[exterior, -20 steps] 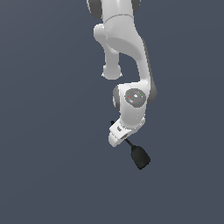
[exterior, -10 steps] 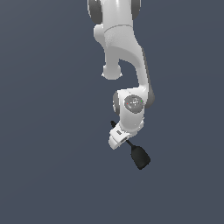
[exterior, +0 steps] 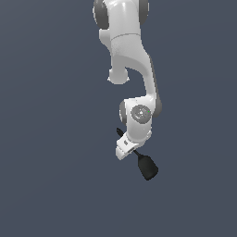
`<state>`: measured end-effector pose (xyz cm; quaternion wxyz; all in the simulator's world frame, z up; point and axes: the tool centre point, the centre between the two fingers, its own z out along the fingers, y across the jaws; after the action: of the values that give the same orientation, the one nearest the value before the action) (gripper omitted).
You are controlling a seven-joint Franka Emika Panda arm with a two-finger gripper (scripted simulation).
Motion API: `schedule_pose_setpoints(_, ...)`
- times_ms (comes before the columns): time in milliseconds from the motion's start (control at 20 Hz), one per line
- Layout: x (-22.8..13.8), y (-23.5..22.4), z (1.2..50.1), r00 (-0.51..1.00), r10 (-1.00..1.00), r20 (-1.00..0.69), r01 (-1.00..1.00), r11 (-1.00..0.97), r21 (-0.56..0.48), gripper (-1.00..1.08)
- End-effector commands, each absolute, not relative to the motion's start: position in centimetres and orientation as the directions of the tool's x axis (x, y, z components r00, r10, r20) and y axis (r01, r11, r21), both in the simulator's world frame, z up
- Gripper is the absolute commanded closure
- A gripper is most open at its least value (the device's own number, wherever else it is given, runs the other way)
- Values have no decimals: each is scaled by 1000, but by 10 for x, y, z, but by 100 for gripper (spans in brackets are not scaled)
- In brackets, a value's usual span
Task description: Pick up the object and move it to a goal position.
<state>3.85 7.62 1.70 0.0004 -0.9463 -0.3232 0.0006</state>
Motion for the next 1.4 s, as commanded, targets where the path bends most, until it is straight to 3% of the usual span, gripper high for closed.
schedule_pose_setpoints(0, 39, 75, 17, 792, 610, 0, 610, -792, 0, 108)
schedule_pose_setpoints(750, 38, 71, 36, 791, 611, 0, 611, -791, -1, 108)
schedule_pose_setpoints(1350, 37, 43, 140, 791, 612, 0, 612, -791, 0, 108)
